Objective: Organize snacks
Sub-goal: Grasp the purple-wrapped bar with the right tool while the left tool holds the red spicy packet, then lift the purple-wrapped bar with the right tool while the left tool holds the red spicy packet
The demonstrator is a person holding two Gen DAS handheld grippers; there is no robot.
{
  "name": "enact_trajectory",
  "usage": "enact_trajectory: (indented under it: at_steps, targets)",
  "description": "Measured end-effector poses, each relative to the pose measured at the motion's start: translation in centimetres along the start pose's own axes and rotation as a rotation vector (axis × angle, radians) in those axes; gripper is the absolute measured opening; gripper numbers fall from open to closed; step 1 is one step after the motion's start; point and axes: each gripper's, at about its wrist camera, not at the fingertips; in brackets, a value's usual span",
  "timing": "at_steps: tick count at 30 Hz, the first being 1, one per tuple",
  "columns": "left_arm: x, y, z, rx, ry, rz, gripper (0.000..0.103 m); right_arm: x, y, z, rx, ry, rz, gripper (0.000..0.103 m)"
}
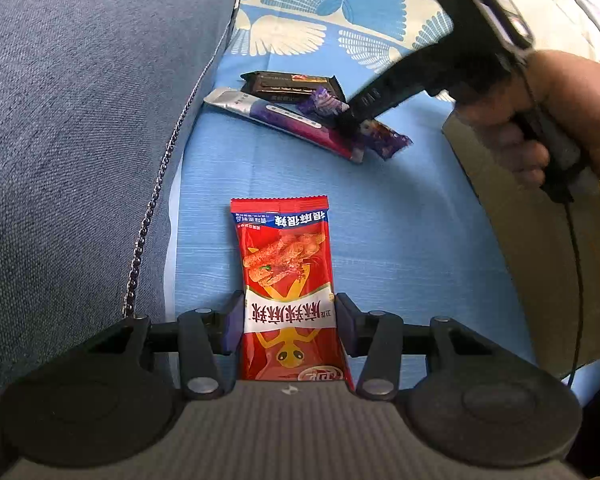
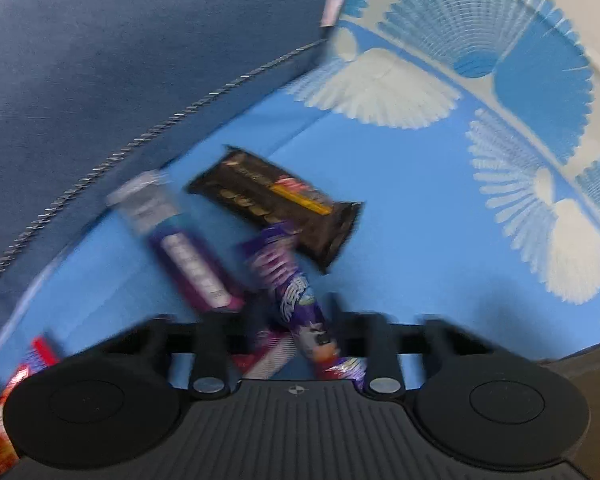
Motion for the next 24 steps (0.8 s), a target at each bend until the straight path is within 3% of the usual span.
enact_trajectory:
  at_steps: [3,9,12,17,20,24]
  targets:
    - [-0.1,0.0,-0.1,0.001,0.005,-0.003,0.052,-1.1,1.1,-0.9,0.002,-0.001,-0.056,0.014]
    - [-0.2,0.1,-0.2,0.004,0.010,-0.008,0.052,-1.0,4.2,-5.9,0.056,-0.007,0.101,0.014]
    - [-0.3,0.1,-0.3,0.007,0.016,-0.018,0.052,-2.2,7.0,-9.8,0.109,0.002,0.176,0.014]
    - [-0.3,0.1,-0.4,0.008,0.021,-0.025,0.052,-6.4,13.7,-15.2,0.203,-0.026,0.191,0.014]
    - [-0.3,0.0,-0.5,0.005,0.020,-0.026,0.052,-8.2,17.2,-16.3,0.221,-0.055,0.234,0.014]
    - [0.1,0.0,-0.4,0.000,-0.002,-0.020,0.052,-10.2,20.5,-14.5,0.204,-0.067,0.292,0.014]
Point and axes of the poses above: each gripper's, at about its wrist camera, not at the fingertips, and z roughly the way its jaws point, x to its right, y to its underside, and after that the axes turned 11 degrees about -x, right-handed
